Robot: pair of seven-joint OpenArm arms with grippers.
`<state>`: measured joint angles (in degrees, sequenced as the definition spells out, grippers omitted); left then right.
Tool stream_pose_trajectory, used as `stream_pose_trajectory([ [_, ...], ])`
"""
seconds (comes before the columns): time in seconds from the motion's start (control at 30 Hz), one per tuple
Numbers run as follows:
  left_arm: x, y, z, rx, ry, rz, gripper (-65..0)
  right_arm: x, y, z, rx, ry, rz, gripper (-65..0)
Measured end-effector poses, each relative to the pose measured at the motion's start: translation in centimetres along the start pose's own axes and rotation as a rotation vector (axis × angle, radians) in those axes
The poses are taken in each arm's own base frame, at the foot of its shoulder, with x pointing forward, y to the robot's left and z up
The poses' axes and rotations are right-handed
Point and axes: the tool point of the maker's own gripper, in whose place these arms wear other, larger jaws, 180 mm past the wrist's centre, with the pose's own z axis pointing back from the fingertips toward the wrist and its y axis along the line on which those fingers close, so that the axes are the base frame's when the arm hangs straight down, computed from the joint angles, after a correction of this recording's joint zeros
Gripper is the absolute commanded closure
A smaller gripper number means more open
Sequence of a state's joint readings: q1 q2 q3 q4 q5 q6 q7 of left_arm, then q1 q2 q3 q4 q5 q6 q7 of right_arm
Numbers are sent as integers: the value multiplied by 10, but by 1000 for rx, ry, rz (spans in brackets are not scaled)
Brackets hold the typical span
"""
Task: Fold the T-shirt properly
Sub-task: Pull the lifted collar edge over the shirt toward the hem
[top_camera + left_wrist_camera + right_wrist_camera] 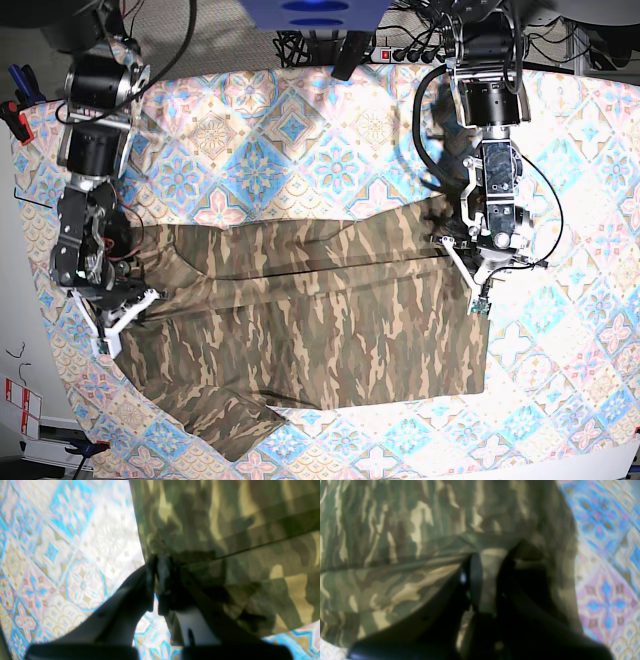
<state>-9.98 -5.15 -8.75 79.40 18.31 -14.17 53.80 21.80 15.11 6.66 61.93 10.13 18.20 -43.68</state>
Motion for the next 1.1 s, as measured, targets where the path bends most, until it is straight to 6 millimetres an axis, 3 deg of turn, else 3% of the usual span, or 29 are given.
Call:
stream_pose_trajectory([
  [0.23,2,10,-13,3,18,4,0,16,13,-28,40,-4,37,-6],
  [0.47,14,10,-13,3,-40,4,0,-15,6,-43,35,21,-10,-11],
  [0.53,17,10,-13,4,-60,5,-84,-10,6,-44,35,-4,-15,-51],
  [0.63,19,14,-13,26,-70,-2,-333,1,2,-43,17,-39,1,-182],
  [0.77,21,15,-13,32,-103,-1,-581,-3,-9,-42,-34,-13,82,-288],
  [0.83,15,13,-14,28,-102,-5,-626,-1,-9,-43,-42,-30,111,-288],
  [0.97,15,10,-14,18,-126,-9,-626,20,-8,-39,-42,-123,123,-288],
  [1.1,34,10,-11,19,-210,-4,-626,72,-1,-19,-48,-276,173,-290],
])
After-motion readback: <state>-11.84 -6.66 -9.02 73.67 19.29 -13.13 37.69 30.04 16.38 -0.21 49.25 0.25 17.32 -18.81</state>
